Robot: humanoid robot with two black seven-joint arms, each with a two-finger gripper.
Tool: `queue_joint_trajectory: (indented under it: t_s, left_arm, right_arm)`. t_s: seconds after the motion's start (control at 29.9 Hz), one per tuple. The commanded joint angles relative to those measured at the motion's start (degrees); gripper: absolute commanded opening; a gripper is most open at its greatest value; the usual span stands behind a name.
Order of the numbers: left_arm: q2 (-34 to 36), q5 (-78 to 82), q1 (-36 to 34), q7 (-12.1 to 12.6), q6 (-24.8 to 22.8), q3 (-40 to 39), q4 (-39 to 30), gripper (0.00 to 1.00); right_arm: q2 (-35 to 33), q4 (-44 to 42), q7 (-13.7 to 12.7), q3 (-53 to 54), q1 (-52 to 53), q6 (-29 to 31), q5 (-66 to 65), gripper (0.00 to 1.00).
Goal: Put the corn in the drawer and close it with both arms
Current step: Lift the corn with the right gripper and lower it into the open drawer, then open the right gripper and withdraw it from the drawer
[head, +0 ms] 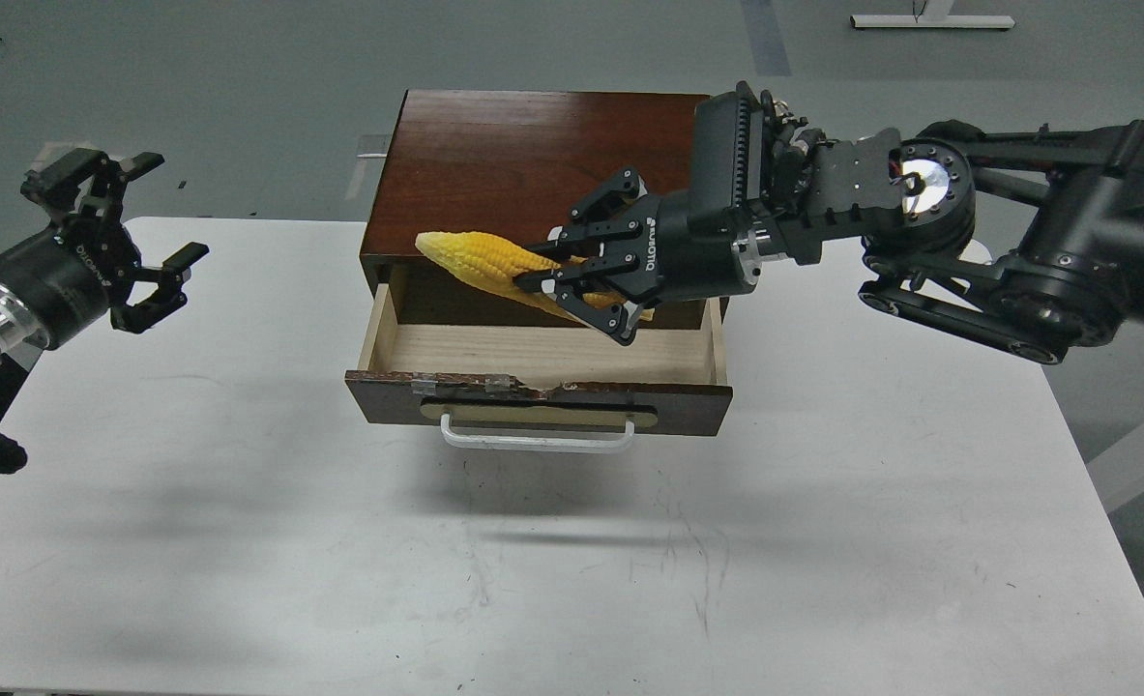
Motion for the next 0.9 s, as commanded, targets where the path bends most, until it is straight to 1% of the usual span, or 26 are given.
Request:
queue_joint_trajectory:
  t_s: [0.0, 0.07, 0.1, 0.13, 0.23, 0.47, 0.54, 0.6, 0.64, 0.67, 0.74, 0.8, 0.84, 0.87]
  left_arm:
    - [0.2, 0.1, 0.2, 0.0, -0.2, 0.0, 0.4, 0.98]
    - [0.2, 0.1, 0.2, 0.0, -0.2, 0.0, 0.5, 0.98]
    - [0.2, 0.1, 0.2, 0.0, -0.3, 0.0, 0.5, 0.98]
    - [0.2, 0.1, 0.2, 0.0, -0.2, 0.0, 0.5, 0.98]
    - [0.0, 0.1, 0.3, 0.0, 0.0, 0.0, 0.6, 0.98]
    - [-0.1, 0.0, 0.2, 0.0, 0.0, 0.0, 0.8, 0.98]
    - [-0.1, 0.0, 0.2, -0.1, 0.1, -0.1, 1.0, 0.98]
    - [0.1, 0.0, 0.2, -0.2, 0.1, -0.1, 1.0, 0.98]
    - [0.1, 0.0, 0.2, -0.3, 0.1, -0.1, 1.0, 0.98]
    - [0.2, 0.0, 0.2, -0.5, 0.1, -0.1, 1.1, 0.98]
    - [0.2, 0.0, 0.3, -0.6, 0.1, -0.1, 1.4, 0.98]
    - [0.0, 0.0, 0.3, -0.6, 0.2, 0.0, 1.8, 0.98]
    - [0.0, 0.1, 0.3, -0.6, 0.2, 0.0, 1.8, 0.98]
    - [0.0, 0.1, 0.3, -0.6, 0.1, 0.0, 1.8, 0.98]
  right_arm:
    - [0.9, -0.6, 0.0, -0.8, -0.1, 0.0, 0.0, 0.7]
    - [0.9, -0.6, 0.0, -0.8, -0.2, 0.0, 0.0, 0.84]
    - [0.9, -0.6, 0.0, -0.8, -0.3, 0.0, 0.0, 0.96]
    - [0.9, -0.6, 0.0, -0.8, -0.3, 0.0, 0.0, 0.98]
    - [1.0, -0.7, 0.0, -0.7, -0.5, 0.0, 0.2, 1.0]
    - [1.1, -0.9, 0.0, 1.4, -0.5, -0.1, 1.8, 1.0]
    - [1.1, -0.9, 0.0, 4.7, -0.5, 0.3, 5.2, 1.0]
    - [1.1, -1.1, -0.1, 8.7, -0.1, 0.7, 14.2, 1.0]
    - [1.0, -1.5, -0.6, 9.8, 0.1, 1.2, 17.0, 1.0]
    - [0.7, -2.6, -2.2, 11.5, 0.4, 2.6, 23.7, 1.0]
    - [0.4, -3.8, -4.4, 13.1, 0.6, 4.6, 31.8, 1.0]
    - [-1.3, -5.7, -10.0, 17.2, 0.1, 9.1, 52.1, 0.99]
    - [-2.4, -6.1, -11.6, 18.6, -0.3, 9.8, 58.7, 0.99]
    - [-4.7, -6.3, -14.9, 19.5, -1.5, 10.2, 72.5, 0.99]
